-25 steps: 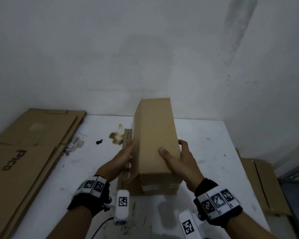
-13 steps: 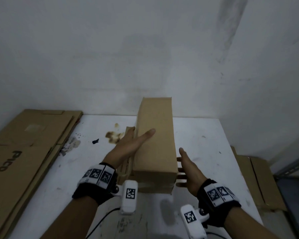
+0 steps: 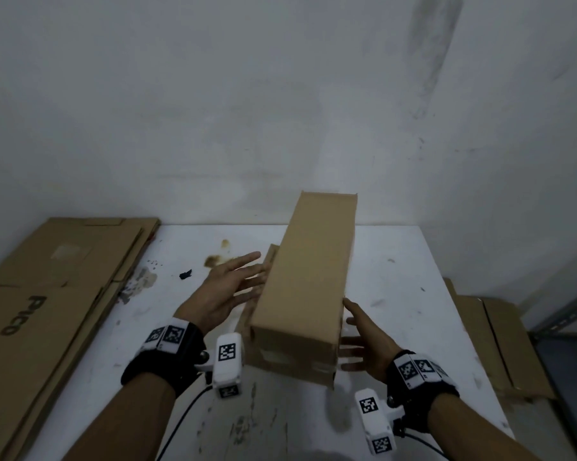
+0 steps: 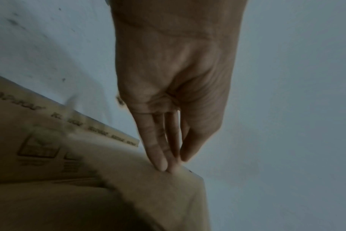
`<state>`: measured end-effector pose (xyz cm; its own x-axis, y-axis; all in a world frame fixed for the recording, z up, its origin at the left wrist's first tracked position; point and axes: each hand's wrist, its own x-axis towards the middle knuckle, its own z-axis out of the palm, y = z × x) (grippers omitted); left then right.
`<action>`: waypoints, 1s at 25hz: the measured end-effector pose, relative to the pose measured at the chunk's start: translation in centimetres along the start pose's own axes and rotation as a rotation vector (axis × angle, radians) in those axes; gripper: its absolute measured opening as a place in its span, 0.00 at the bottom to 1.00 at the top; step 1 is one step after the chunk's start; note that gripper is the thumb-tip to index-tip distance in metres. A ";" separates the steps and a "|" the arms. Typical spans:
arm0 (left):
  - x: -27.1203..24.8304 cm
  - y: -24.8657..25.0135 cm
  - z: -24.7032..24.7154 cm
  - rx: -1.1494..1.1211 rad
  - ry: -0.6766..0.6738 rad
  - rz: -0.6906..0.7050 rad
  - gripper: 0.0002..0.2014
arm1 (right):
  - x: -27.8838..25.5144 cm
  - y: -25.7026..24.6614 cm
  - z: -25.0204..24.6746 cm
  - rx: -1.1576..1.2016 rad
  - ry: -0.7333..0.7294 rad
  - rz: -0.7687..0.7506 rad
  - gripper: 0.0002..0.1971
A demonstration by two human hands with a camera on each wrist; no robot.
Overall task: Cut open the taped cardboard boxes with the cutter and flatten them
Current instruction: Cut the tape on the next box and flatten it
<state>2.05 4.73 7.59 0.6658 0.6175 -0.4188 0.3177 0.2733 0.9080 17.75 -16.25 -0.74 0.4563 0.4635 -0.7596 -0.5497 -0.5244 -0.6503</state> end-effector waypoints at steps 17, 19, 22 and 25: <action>-1.1 1.9 -1.1 0.394 0.057 -0.004 0.37 | 0.6 -0.8 1.4 -0.011 -0.039 0.086 0.57; -1.0 1.3 -3.2 0.410 0.095 -0.019 0.49 | 0.7 -0.3 1.6 -0.002 -0.107 0.069 0.47; -0.9 -0.1 -5.6 0.322 0.124 -0.085 0.41 | 0.5 -0.5 3.1 -0.014 -0.109 -0.026 0.40; -1.9 -1.2 -5.1 0.113 0.072 -0.101 0.25 | -0.2 -1.2 3.6 -0.033 -0.035 -0.144 0.34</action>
<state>-3.04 7.04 7.40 0.5778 0.6432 -0.5023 0.4573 0.2546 0.8521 15.78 -13.19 0.24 0.5037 0.5600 -0.6578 -0.4568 -0.4736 -0.7530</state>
